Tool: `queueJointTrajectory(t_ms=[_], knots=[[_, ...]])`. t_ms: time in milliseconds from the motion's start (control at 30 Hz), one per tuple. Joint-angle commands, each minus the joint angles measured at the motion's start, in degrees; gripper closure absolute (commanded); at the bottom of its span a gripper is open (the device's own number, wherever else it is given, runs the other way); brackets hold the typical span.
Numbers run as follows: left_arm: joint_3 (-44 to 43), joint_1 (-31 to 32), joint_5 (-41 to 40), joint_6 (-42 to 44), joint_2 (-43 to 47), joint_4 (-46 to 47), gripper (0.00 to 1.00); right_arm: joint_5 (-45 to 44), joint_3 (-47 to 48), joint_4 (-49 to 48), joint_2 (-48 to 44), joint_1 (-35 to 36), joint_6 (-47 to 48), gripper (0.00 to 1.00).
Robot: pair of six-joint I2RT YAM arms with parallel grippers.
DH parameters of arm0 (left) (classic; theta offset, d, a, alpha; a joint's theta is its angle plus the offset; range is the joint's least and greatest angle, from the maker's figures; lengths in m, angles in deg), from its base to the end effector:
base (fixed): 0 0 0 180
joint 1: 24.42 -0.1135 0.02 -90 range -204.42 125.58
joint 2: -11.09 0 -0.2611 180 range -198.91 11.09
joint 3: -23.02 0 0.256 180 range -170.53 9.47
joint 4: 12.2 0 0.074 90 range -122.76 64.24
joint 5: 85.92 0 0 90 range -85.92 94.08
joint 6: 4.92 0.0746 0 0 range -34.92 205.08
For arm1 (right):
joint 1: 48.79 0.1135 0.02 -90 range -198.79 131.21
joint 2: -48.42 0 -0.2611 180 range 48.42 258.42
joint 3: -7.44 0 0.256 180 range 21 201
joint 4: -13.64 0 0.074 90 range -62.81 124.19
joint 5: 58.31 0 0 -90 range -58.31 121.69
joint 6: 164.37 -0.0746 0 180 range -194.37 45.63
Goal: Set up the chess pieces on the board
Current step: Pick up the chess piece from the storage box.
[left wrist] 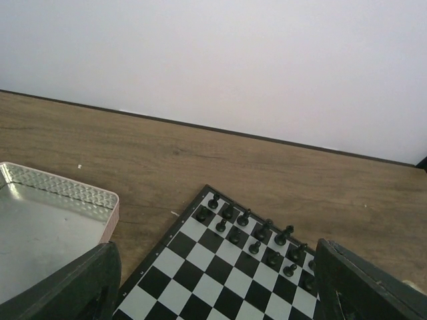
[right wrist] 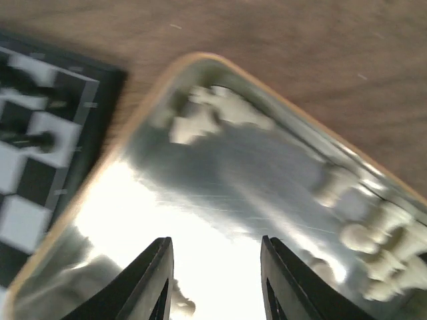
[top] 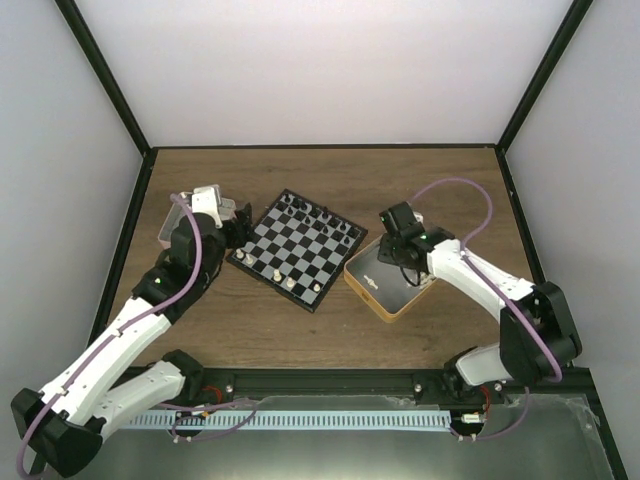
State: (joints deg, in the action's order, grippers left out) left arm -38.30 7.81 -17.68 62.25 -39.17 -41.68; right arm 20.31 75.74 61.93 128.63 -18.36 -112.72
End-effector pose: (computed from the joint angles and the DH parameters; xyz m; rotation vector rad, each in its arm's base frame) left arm 0.2180 -0.1047 0.3181 -0.1046 1.8768 -0.3031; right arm 0.2655 0.1389 0.1903 0.2481 2.5868 0.1768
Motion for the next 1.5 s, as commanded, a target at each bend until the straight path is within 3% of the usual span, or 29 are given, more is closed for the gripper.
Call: queueJointTrajectory(t_ms=[0, 300, 633, 867, 1167, 1467], knots=[[0.2, -0.3, 1.0, 0.8, -0.7, 1.5, 0.19, -3.5, -3.7, -1.3, -0.5, -4.2, -2.8, 0.62], [0.5, -0.3, 1.0, 0.8, -1.3, 1.8, 0.19, -5.4, -5.8, 2.9, 3.7, -5.0, -2.0, 0.68], [0.7, -0.5, 1.3, 0.4, -1.7, 2.6, 0.19, -4.3, -7.2, 2.6, 6.4, -5.1, -3.0, 0.67], [0.9, -0.6, 1.7, 0.2, -1.6, 2.3, 0.19, -4.4, -8.4, 2.0, 6.9, -5.1, -3.9, 0.74], [0.9, -0.7, 1.9, 0.0, -1.5, 2.3, 0.19, -3.9, -8.0, 0.5, 4.5, -5.1, -3.3, 0.96], [1.1, -0.8, 1.2, -0.2, -0.8, 2.5, 0.19, 1.6, -1.7, -1.4, 0.0, -2.2, -0.1, 0.96]])
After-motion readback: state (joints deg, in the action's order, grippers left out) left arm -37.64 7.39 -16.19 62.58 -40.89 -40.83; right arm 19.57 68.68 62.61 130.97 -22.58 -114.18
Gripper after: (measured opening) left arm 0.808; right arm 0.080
